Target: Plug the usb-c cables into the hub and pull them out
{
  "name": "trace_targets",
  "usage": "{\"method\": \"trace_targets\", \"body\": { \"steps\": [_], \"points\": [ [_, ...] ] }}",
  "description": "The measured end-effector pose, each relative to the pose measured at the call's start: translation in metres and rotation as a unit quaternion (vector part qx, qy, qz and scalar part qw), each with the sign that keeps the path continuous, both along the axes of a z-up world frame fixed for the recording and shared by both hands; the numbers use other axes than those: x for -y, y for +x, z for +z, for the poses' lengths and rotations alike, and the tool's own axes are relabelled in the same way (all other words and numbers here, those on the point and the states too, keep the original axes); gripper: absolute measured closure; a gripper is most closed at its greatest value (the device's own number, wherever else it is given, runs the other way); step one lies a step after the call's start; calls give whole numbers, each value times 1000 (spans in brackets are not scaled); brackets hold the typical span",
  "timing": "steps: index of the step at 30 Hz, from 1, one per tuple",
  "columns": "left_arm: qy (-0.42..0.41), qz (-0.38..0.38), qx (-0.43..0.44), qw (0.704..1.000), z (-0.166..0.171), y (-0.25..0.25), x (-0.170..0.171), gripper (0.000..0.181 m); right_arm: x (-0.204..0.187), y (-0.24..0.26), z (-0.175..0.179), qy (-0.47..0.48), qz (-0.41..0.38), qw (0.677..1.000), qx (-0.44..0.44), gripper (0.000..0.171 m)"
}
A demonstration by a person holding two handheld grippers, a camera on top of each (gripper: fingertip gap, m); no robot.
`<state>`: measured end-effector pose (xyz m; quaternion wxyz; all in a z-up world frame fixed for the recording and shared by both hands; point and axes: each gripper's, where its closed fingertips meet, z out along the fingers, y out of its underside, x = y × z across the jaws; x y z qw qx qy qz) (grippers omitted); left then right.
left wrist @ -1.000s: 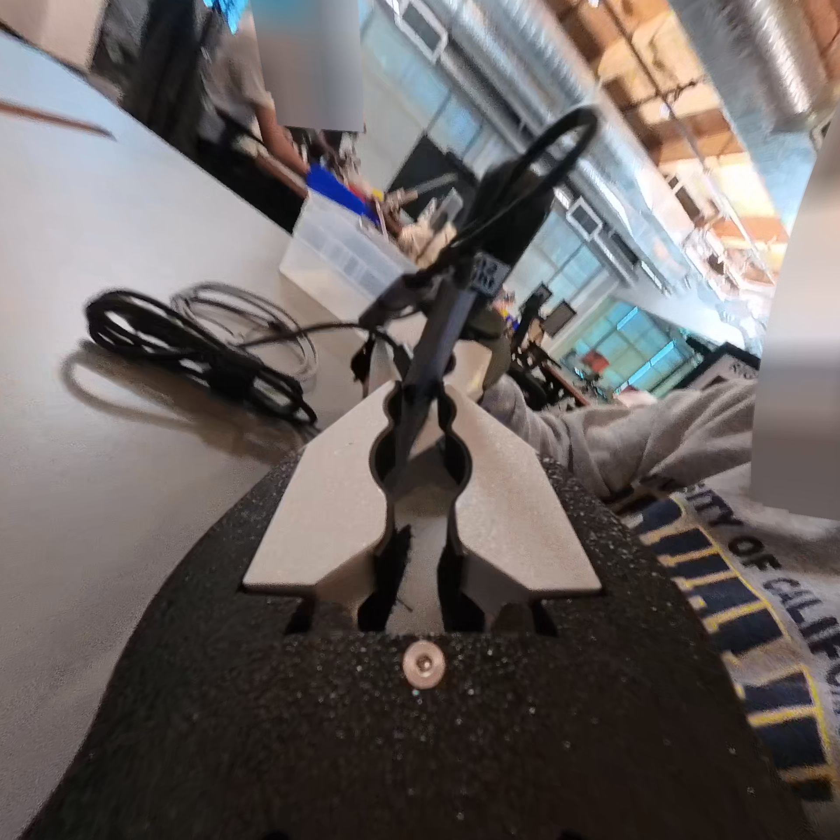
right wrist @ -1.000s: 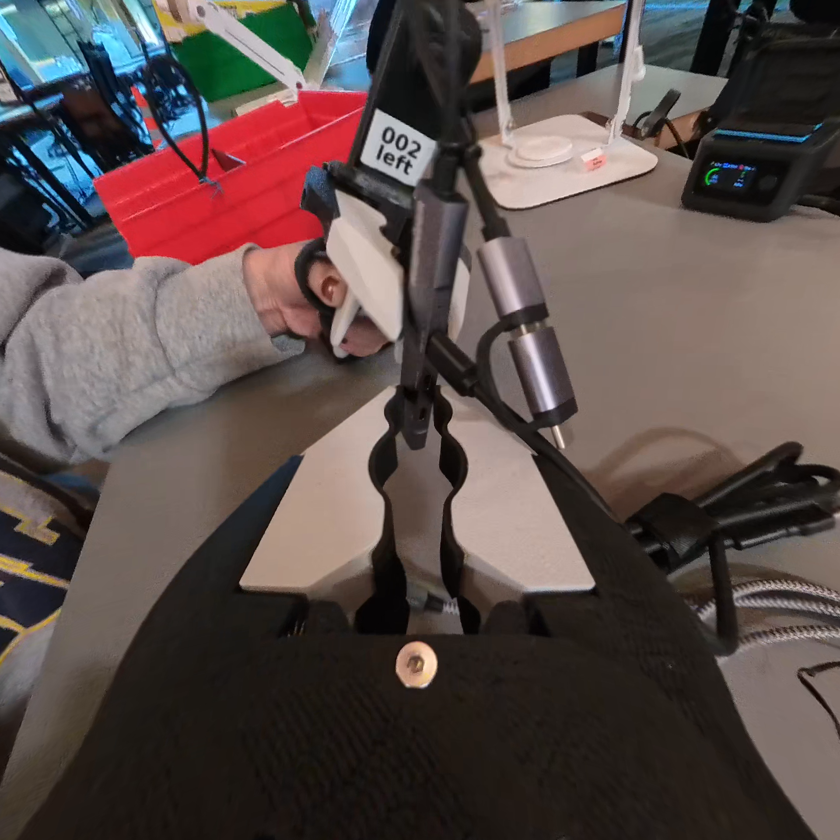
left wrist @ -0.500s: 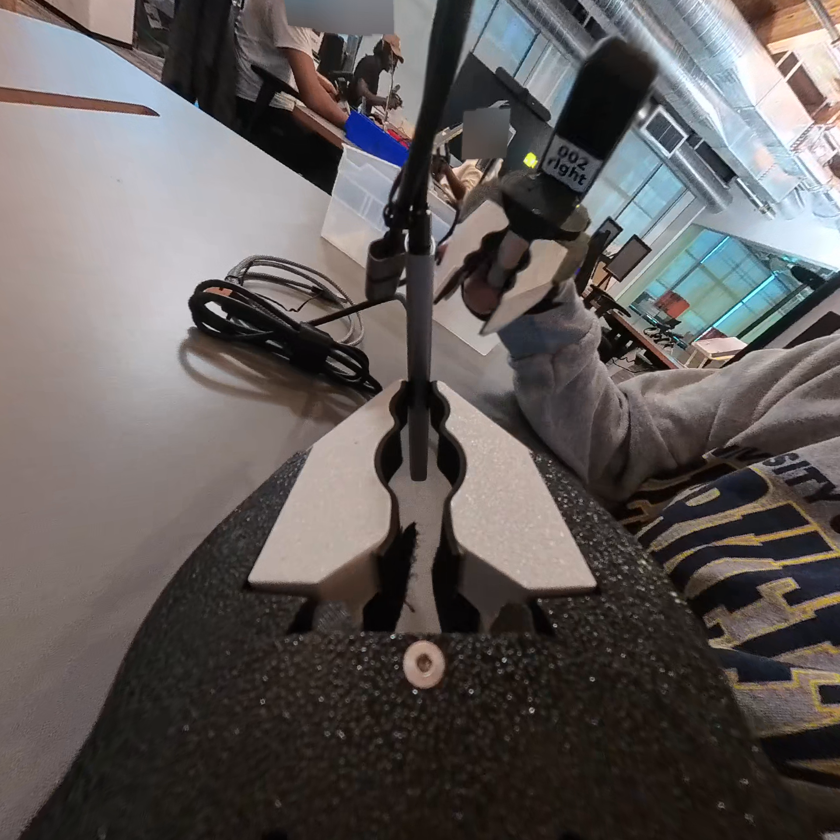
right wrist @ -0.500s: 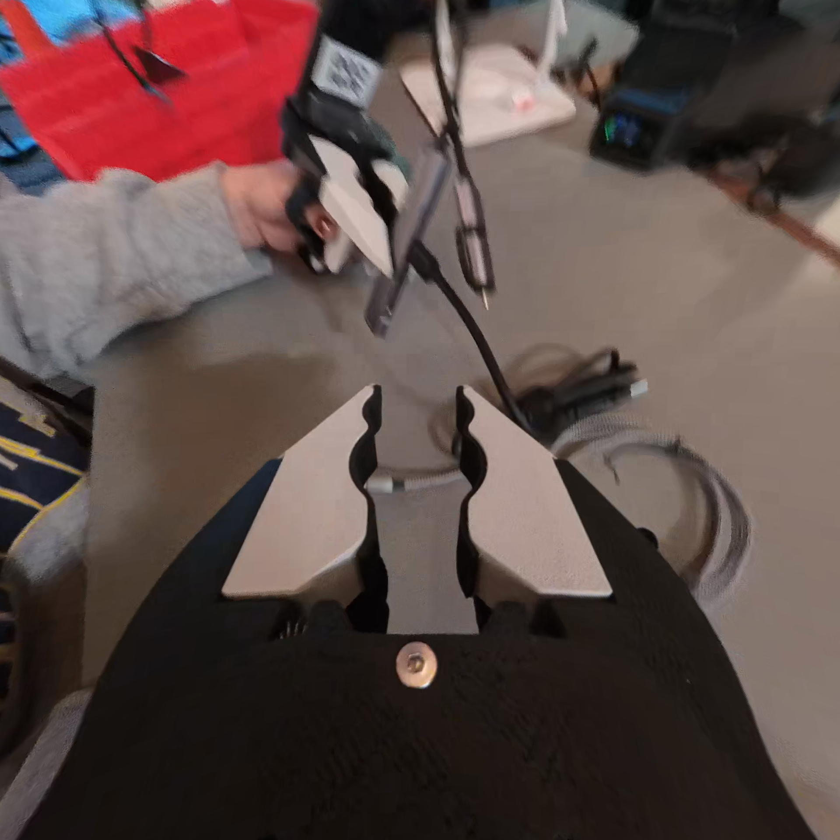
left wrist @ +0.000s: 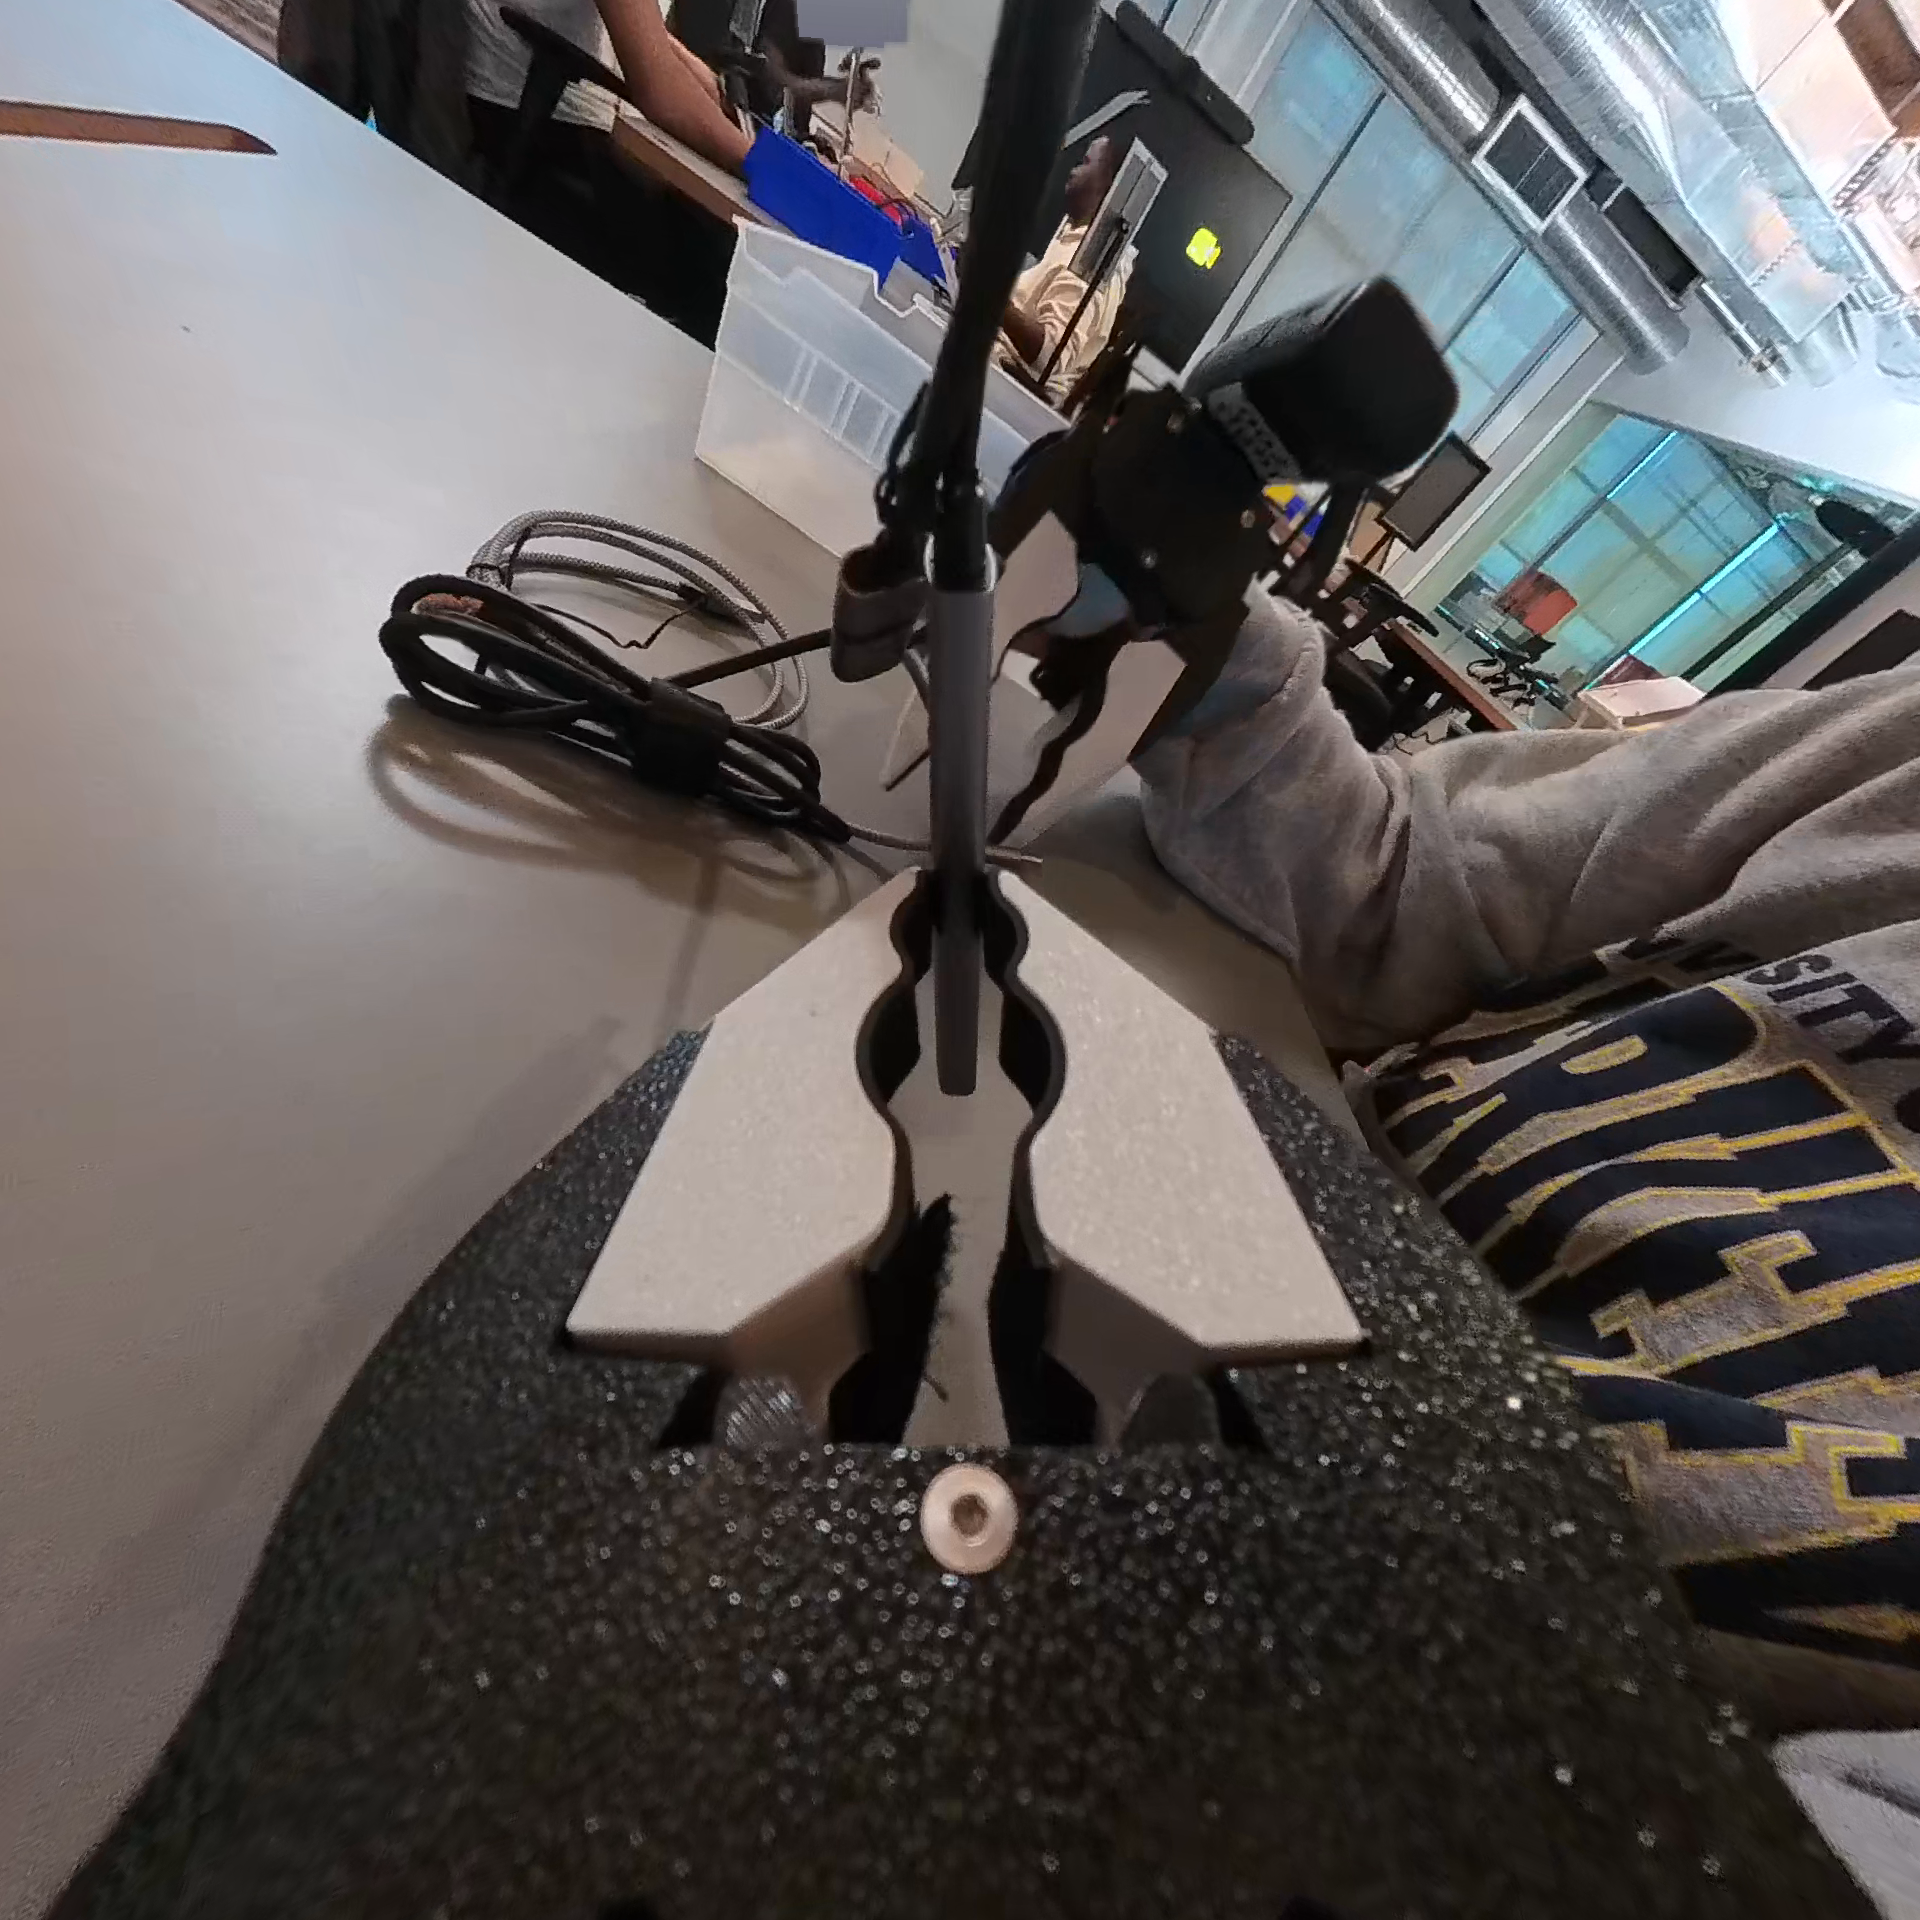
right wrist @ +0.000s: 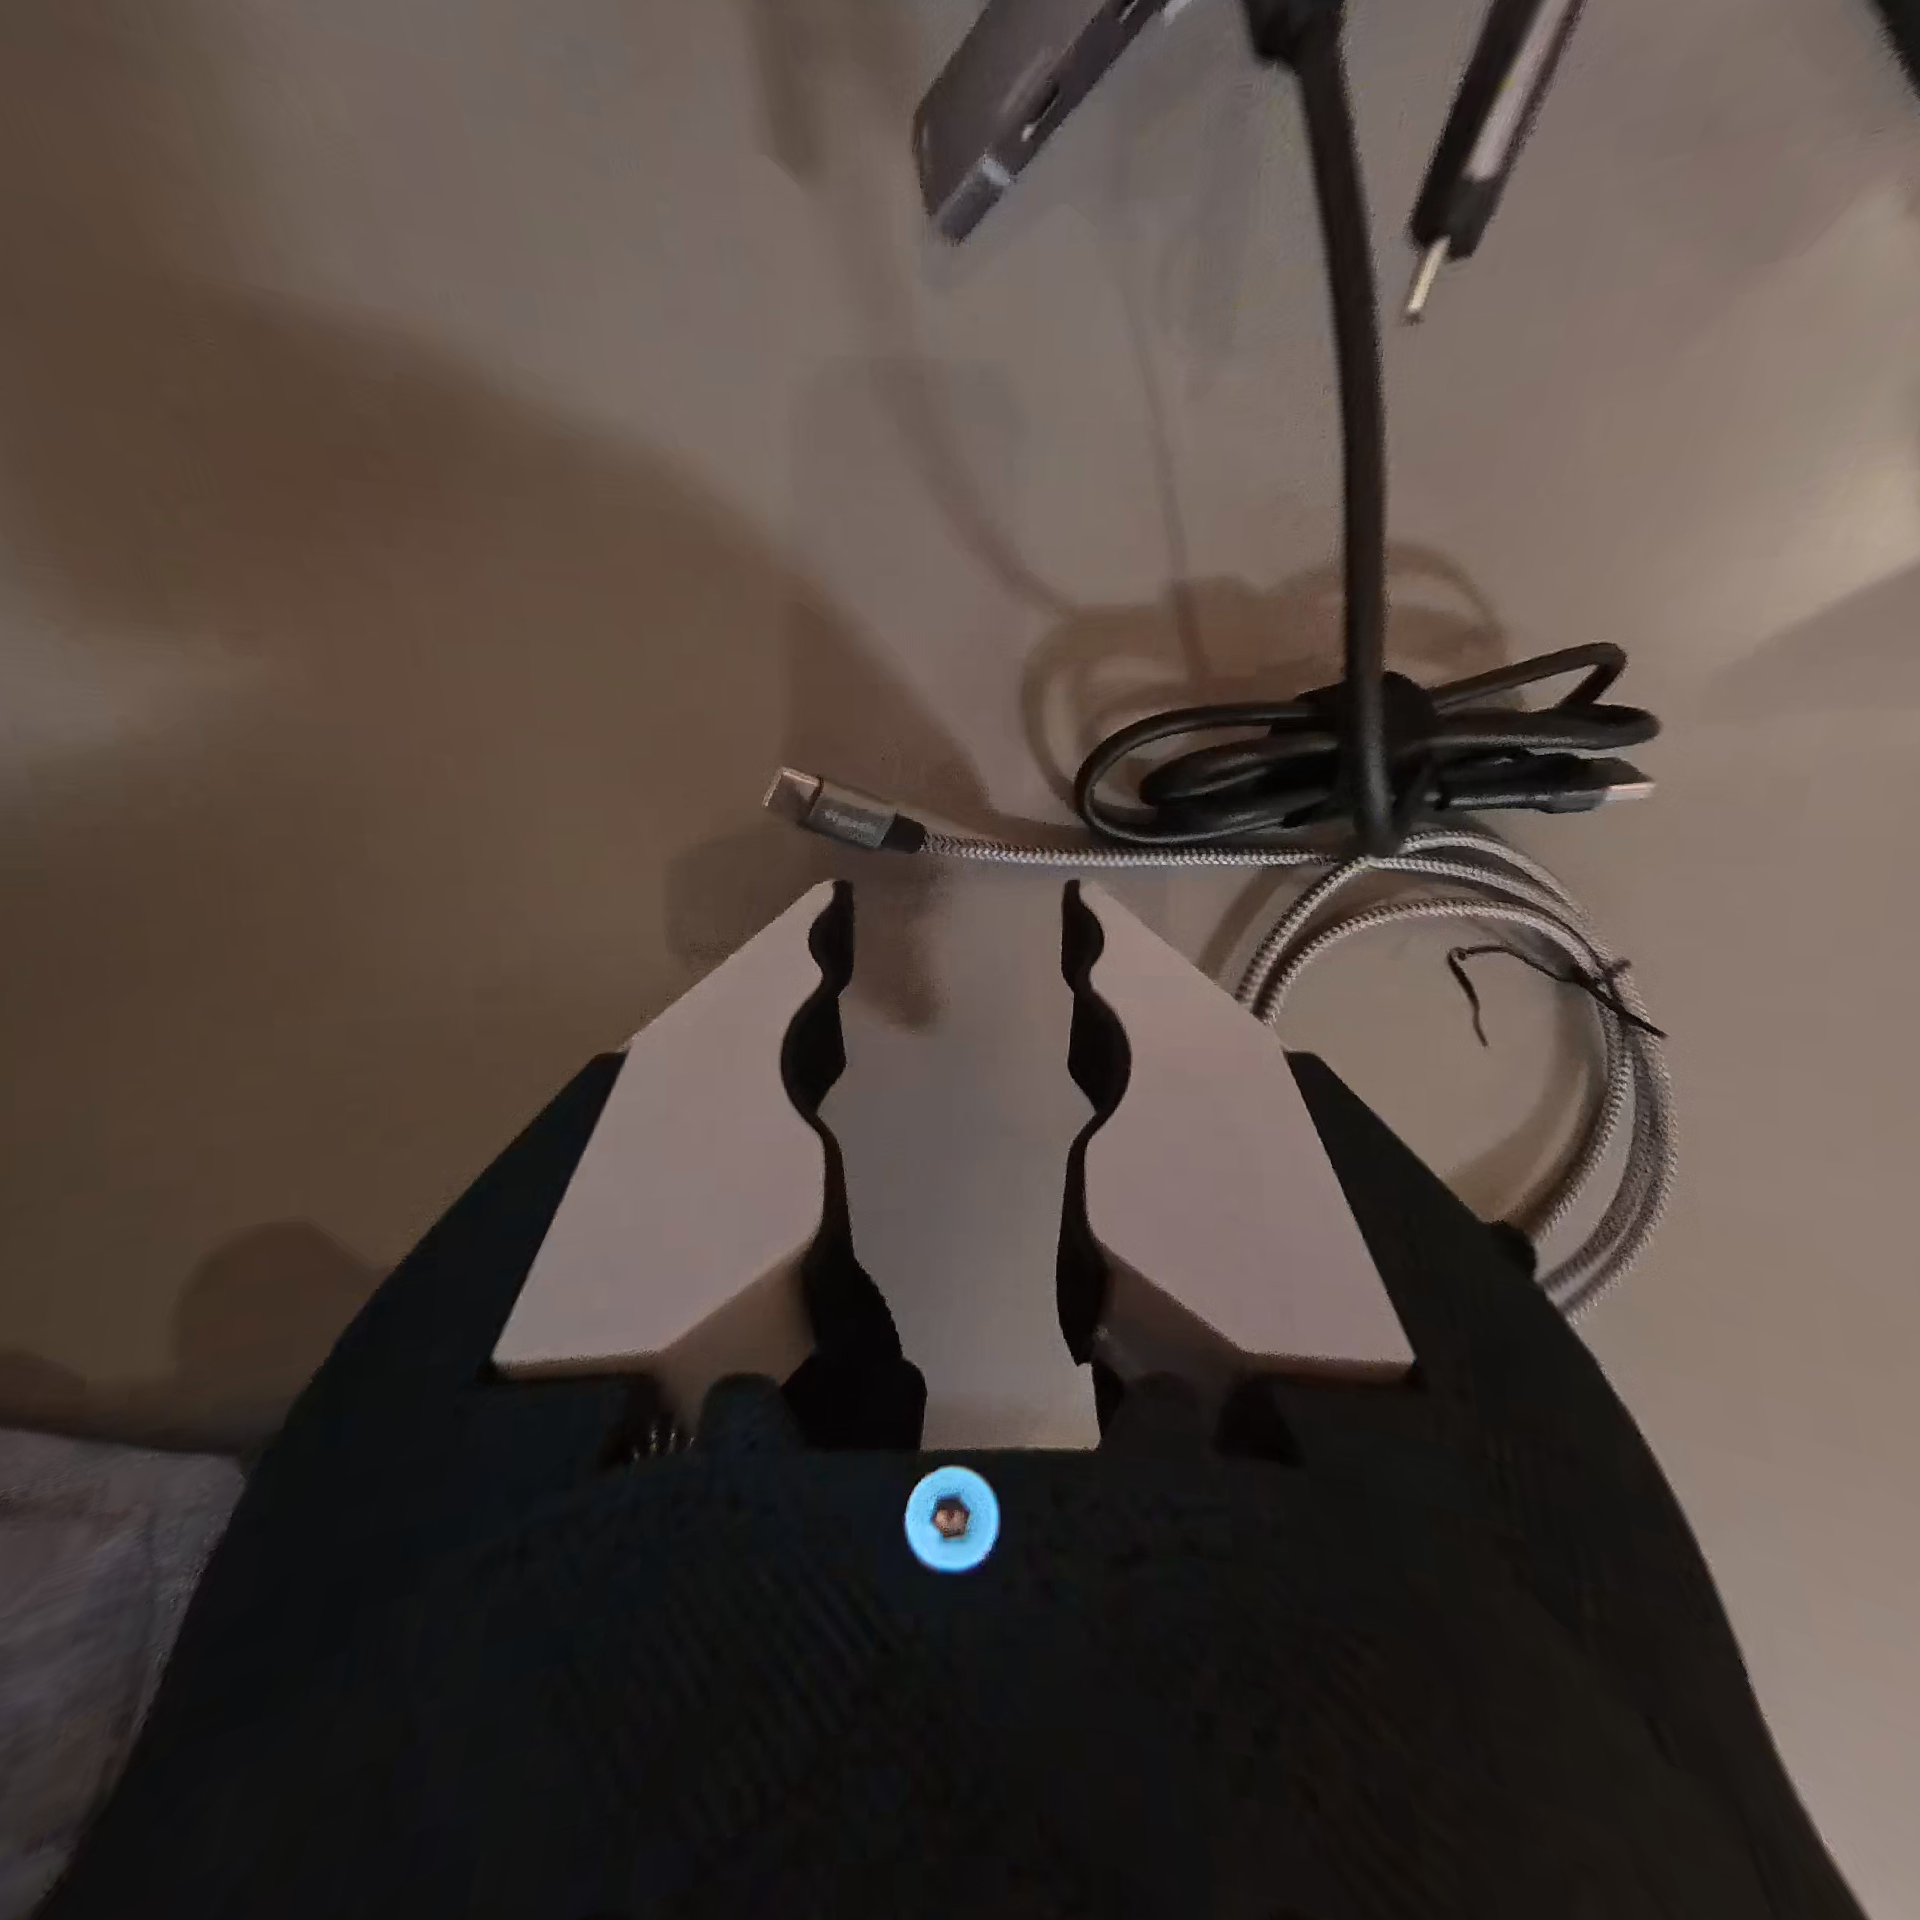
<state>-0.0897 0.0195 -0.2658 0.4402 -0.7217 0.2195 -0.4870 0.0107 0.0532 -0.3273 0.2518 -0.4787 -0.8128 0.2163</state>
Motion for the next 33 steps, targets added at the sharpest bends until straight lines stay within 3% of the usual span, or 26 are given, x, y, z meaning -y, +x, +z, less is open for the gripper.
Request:
{"method": "trace_targets", "body": {
  "steps": [3,5,8,10,12,15,19,23,26,33],
  "points": [
    [-2,-6,4,1000,0,-2,2,174,10,-10,-3,-13,26,999,-14,135],
    [-11,-7,13,1000,-1,-2,1,174,17,-20,1,-23,37,998,-39,148],
    [-17,-1,24,1000,0,-4,-1,174,18,-40,6,-32,14,996,-87,167],
    [-28,14,33,999,1,-7,-5,174,7,-55,8,-12,-41,993,-108,167],
    [-42,33,48,997,1,-10,-9,174,-14,-68,13,41,-118,983,-132,167],
    [-66,64,87,992,4,-15,-16,174,-28,-79,26,148,-170,961,-157,167],
    [-61,47,110,991,9,-14,-13,174,-27,-86,43,359,-148,908,-158,168],
    [-62,32,147,987,16,-13,-11,174,-17,-90,63,497,-132,844,-153,168],
    [-59,25,174,983,22,-12,-11,174,-6,-95,76,534,-132,819,-164,169],
    [-17,16,146,989,24,-3,-10,174,-2,-91,77,520,-137,829,-152,168]
  ]
}}
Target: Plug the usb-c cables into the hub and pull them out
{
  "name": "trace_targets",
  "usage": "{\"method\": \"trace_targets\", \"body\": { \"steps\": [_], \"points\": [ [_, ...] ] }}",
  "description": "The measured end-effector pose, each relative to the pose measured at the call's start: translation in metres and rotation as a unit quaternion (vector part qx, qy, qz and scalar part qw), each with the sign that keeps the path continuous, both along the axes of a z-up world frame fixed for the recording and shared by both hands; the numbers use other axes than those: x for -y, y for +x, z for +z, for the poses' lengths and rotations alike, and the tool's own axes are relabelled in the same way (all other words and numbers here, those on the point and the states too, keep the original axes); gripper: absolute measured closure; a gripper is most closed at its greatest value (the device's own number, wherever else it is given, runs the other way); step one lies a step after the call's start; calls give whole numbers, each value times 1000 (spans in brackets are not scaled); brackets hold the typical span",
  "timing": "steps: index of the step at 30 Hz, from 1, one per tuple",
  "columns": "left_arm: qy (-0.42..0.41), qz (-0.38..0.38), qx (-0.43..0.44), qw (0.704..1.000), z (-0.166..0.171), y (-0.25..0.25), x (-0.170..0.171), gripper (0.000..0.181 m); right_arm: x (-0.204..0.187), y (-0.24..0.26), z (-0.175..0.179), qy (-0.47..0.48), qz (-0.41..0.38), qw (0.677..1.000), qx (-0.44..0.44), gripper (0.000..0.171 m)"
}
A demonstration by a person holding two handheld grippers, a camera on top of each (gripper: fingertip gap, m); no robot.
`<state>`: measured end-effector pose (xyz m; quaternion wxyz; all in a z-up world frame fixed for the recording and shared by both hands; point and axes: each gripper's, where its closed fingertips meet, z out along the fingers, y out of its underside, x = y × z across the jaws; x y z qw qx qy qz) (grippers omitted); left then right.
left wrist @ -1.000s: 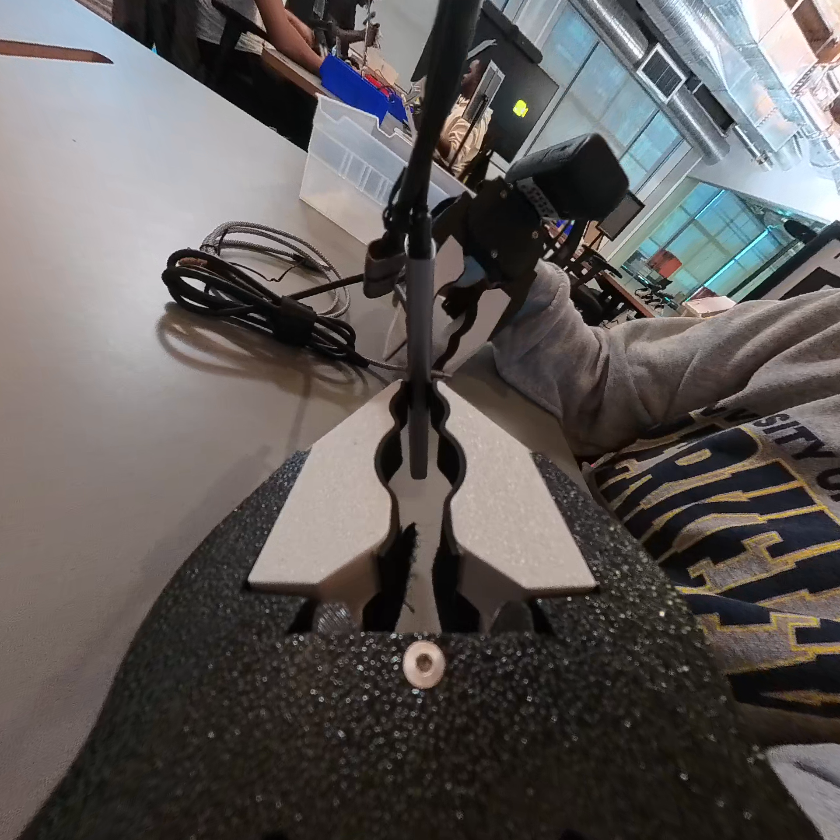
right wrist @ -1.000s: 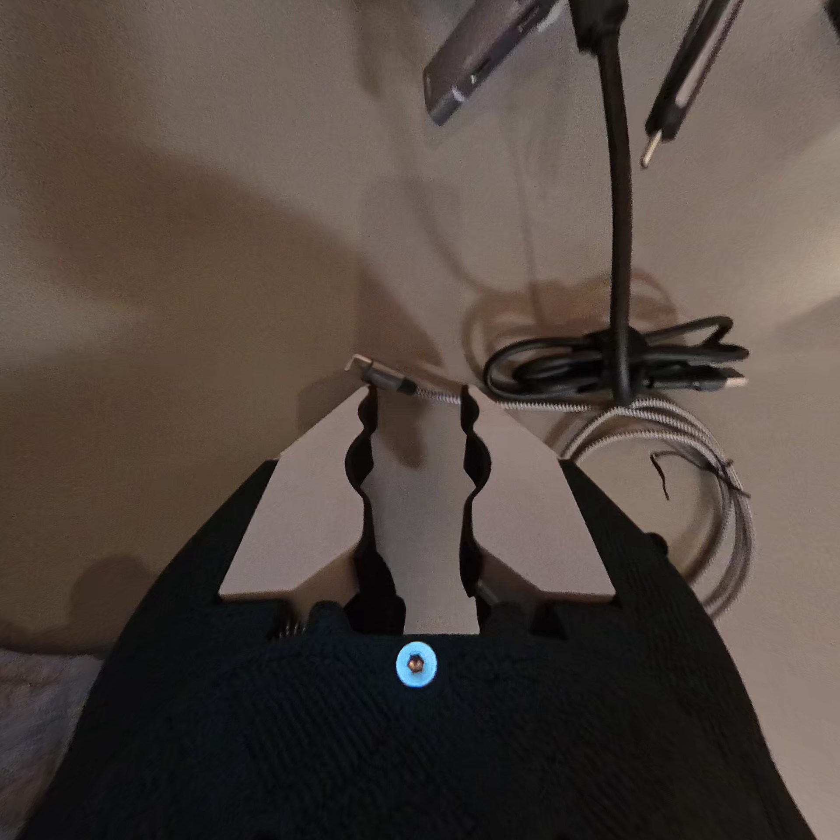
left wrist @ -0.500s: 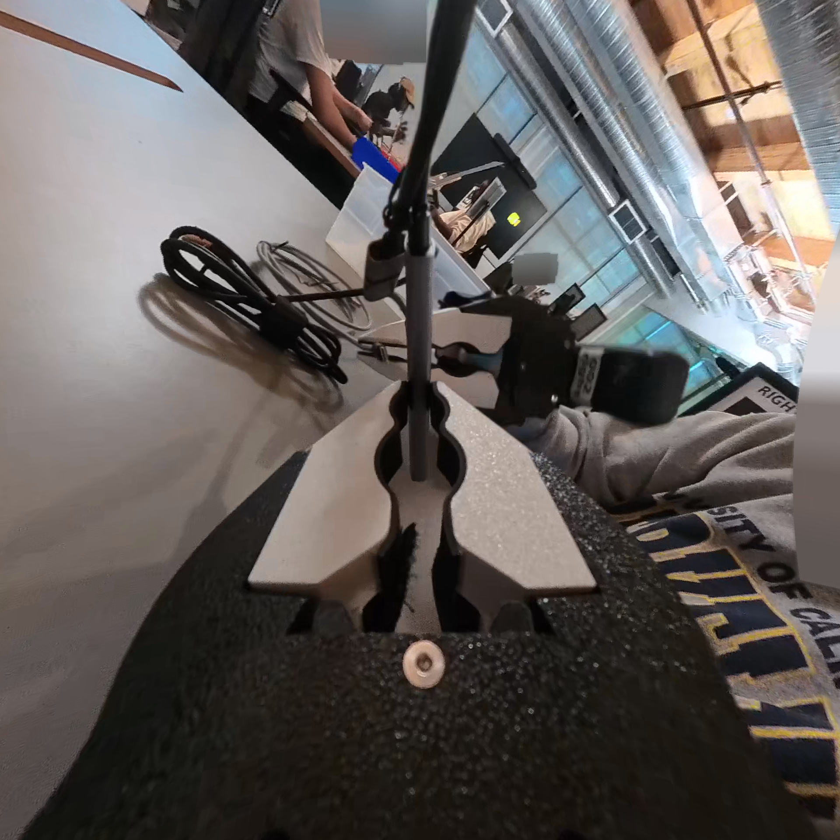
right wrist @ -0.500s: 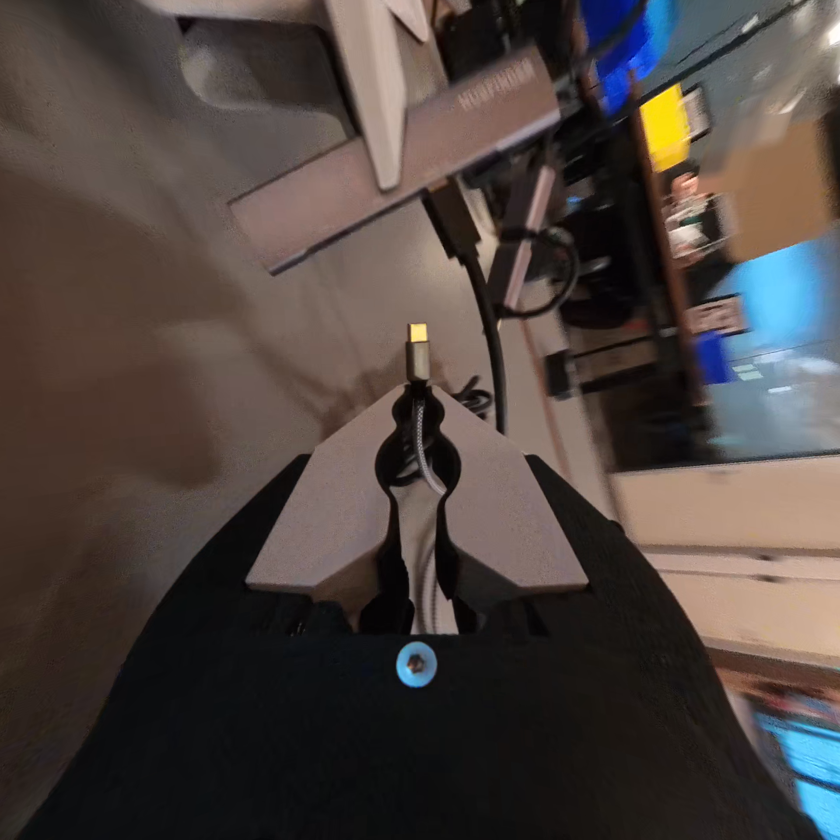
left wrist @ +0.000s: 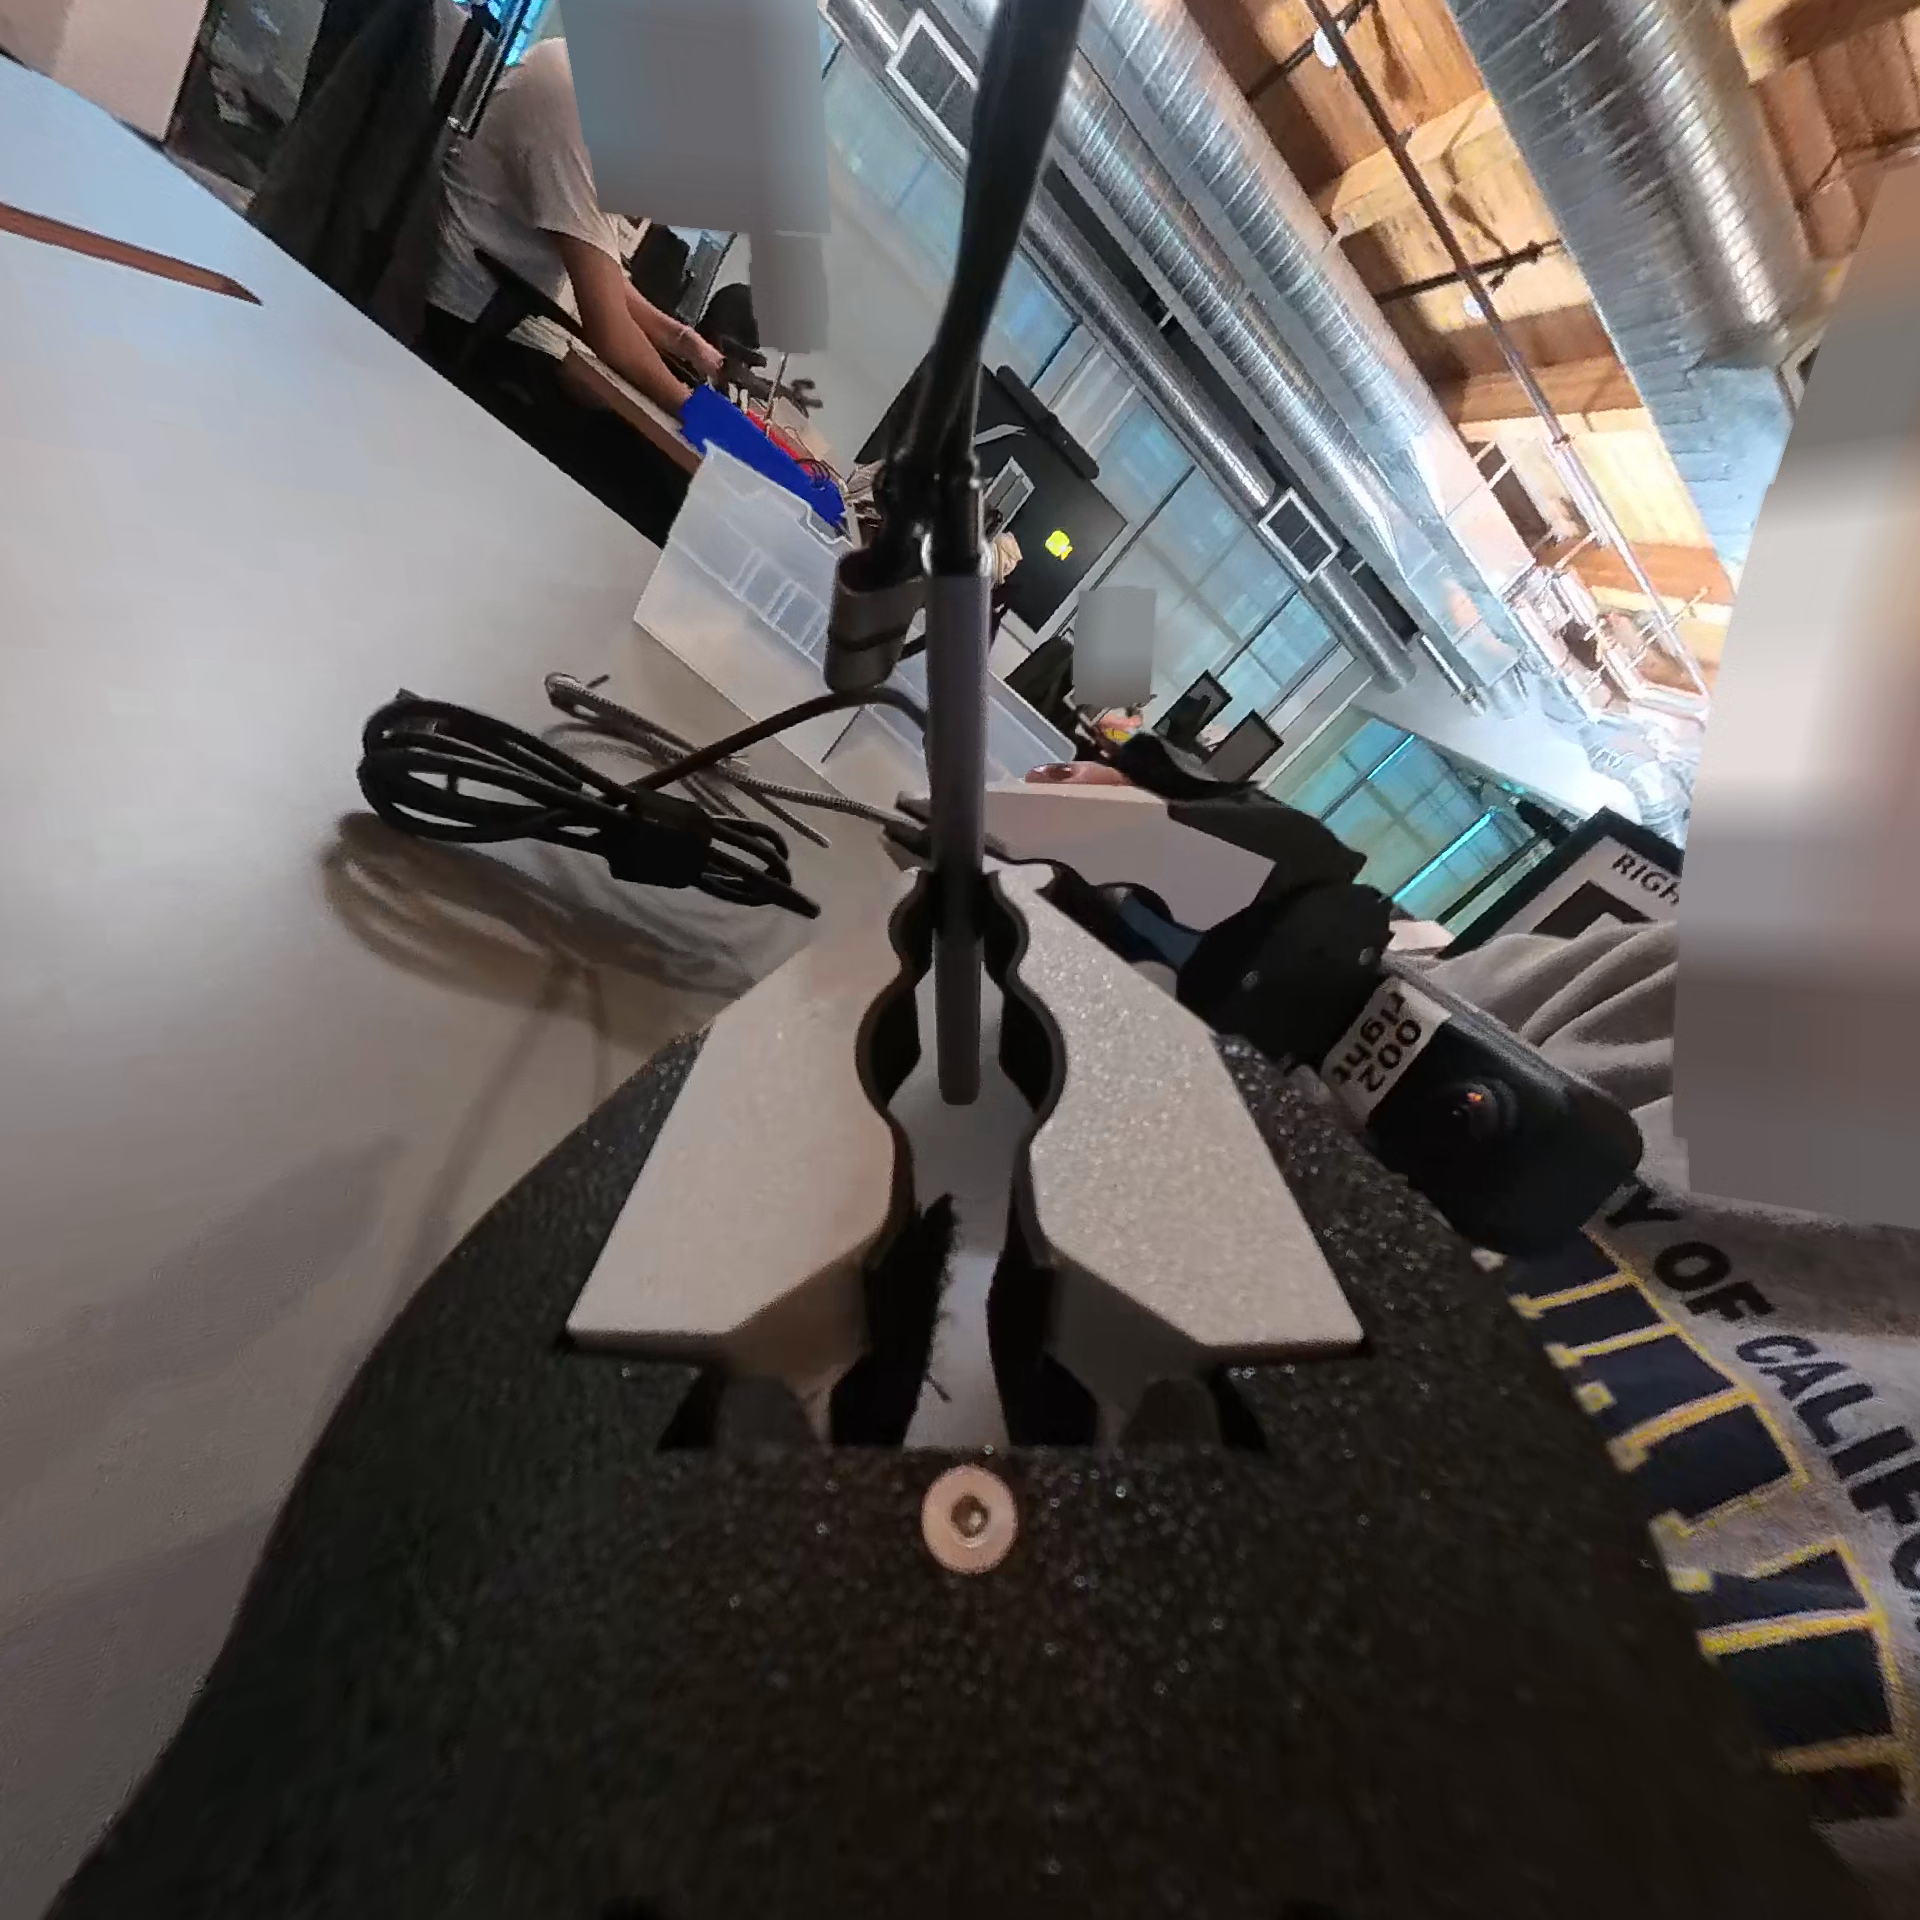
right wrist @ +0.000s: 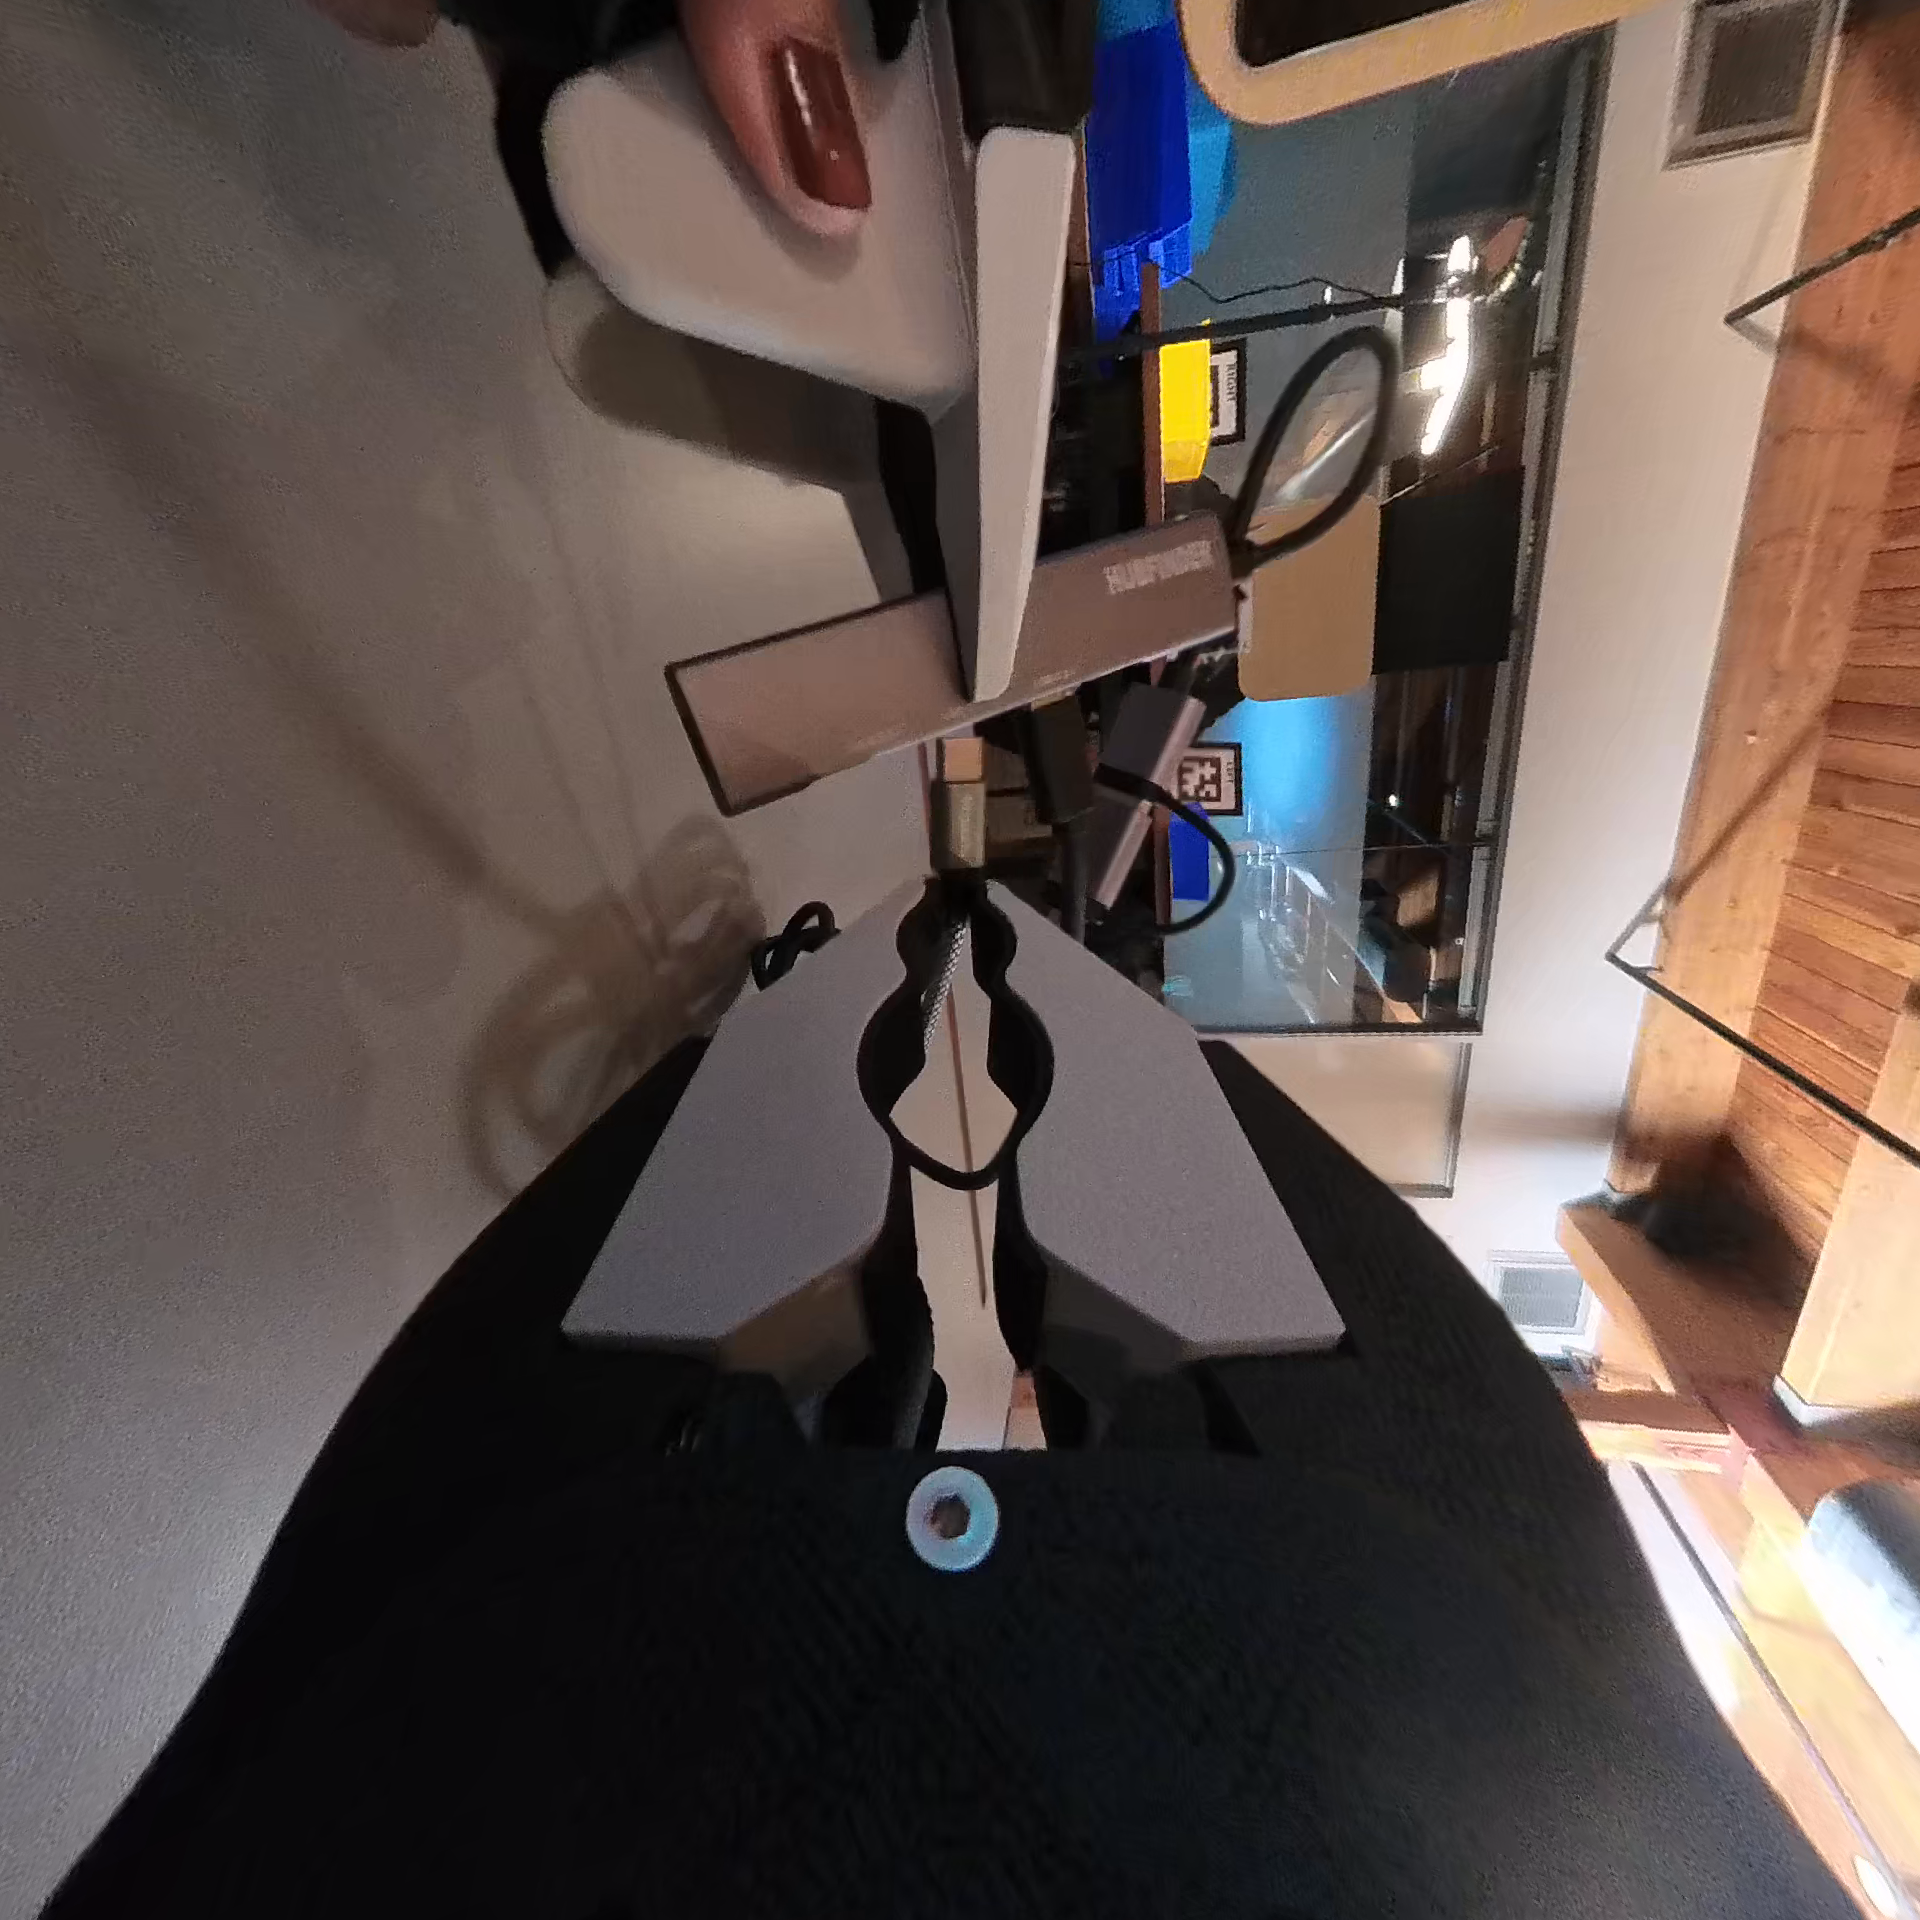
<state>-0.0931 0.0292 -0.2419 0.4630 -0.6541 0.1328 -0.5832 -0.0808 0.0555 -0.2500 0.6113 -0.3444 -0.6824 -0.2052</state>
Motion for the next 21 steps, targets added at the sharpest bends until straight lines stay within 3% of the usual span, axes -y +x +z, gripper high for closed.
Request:
{"method": "trace_targets", "body": {
  "steps": [8,21],
  "points": [
    [54,6,-55,997,-1,8,2,174,-2,5,1,27,-1,999,20,169],
    [43,8,-75,996,-7,11,-1,174,-2,7,-2,62,12,997,41,168]
  ]
}}
